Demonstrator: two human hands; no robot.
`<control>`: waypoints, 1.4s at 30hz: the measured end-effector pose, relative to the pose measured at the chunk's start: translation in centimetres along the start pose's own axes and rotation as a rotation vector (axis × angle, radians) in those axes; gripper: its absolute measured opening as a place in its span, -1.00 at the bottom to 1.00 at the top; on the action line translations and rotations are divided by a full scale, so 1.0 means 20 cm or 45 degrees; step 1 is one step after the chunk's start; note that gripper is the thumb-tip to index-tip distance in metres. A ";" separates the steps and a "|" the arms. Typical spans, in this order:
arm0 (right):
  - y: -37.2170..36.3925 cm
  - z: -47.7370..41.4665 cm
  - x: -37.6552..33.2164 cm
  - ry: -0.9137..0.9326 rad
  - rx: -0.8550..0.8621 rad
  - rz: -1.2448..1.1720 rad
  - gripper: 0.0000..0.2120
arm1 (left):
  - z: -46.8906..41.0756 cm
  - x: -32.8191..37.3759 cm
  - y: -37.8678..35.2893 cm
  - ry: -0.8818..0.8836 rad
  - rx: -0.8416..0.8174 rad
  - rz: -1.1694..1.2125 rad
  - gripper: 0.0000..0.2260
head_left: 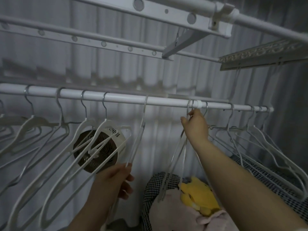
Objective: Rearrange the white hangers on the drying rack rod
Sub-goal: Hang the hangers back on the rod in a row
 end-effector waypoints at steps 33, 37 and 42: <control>-0.32 0.29 -0.46 0.157 -0.513 -0.219 -0.82 | 0.07 0.11 0.22 0.004 0.105 0.009 -0.81; -0.32 0.29 -0.46 0.143 -0.510 -0.221 -0.82 | 0.07 0.11 0.23 -0.006 0.106 0.010 -0.78; -0.28 0.26 -0.42 0.166 -0.449 -0.199 -0.81 | 0.06 0.11 0.24 -0.004 0.094 0.032 -0.84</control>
Point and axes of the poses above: each hand's wrist, its own z-axis away from the middle knuckle, its own y-axis out of the back of the hand, x = y × z, the point moved 4 cm from there along -z, towards the middle knuckle, and after that the axes turned 13 degrees about -y, right-handed, at the moved point
